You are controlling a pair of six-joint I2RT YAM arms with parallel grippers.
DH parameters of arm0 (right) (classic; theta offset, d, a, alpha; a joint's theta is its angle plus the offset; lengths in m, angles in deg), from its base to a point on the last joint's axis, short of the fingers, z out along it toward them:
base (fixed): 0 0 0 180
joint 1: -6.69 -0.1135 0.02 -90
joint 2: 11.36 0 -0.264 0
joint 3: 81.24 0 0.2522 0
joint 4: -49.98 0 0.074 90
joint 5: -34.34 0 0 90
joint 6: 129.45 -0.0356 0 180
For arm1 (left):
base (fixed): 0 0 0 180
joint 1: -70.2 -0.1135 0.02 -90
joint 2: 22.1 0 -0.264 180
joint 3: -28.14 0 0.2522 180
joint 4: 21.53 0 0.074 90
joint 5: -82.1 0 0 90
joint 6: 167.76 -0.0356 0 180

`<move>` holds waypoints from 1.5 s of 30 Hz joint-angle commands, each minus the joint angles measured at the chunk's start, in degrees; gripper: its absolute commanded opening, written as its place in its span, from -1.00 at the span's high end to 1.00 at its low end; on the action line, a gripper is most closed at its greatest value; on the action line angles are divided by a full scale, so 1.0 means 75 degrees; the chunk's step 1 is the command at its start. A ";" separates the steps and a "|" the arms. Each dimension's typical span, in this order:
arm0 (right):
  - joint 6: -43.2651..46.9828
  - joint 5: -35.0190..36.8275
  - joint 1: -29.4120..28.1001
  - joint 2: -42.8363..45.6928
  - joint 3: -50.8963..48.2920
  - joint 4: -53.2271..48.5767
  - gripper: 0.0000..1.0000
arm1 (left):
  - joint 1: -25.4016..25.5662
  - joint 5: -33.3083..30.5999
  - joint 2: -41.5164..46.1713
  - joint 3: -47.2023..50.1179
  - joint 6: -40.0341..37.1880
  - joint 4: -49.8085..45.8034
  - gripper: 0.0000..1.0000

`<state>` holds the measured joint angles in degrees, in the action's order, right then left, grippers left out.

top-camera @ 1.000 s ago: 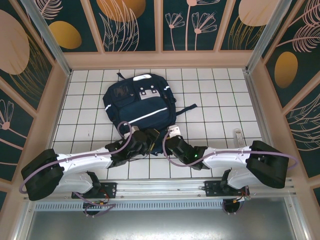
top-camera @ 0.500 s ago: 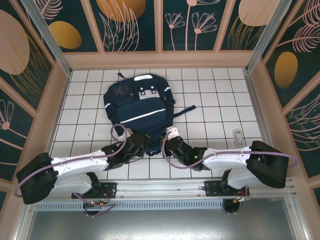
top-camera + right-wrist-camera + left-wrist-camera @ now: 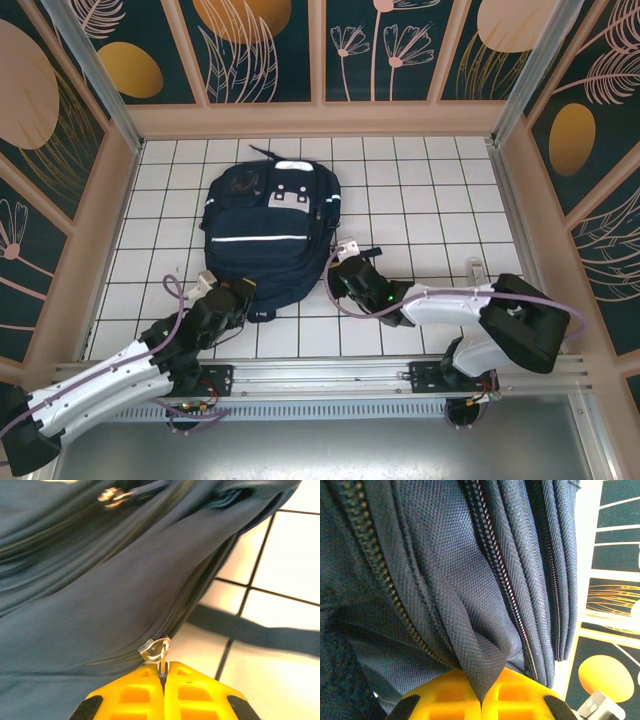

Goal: Pack the student bag

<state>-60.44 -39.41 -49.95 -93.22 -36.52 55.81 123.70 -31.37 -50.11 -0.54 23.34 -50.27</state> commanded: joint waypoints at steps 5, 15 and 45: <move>0.0678 0.0235 0.1255 -0.1233 0.0838 0.0493 1.00 | -0.0120 -0.0849 0.0433 -0.0358 -0.0825 -0.1041 1.00; 0.1154 -0.0264 0.2631 -0.2663 0.1997 0.0762 1.00 | -0.0114 -0.0881 0.0853 -0.0719 -0.1285 -0.1795 1.00; 0.1539 -0.1118 0.4365 -0.2669 0.3431 -0.0117 0.48 | -0.0125 0.0526 -0.3977 -0.1996 -0.3607 0.2564 0.68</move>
<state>-48.86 -55.03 -20.16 -114.51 -13.70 52.53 123.33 -26.16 -78.99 -12.67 1.04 -34.80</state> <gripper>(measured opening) 0.179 0.142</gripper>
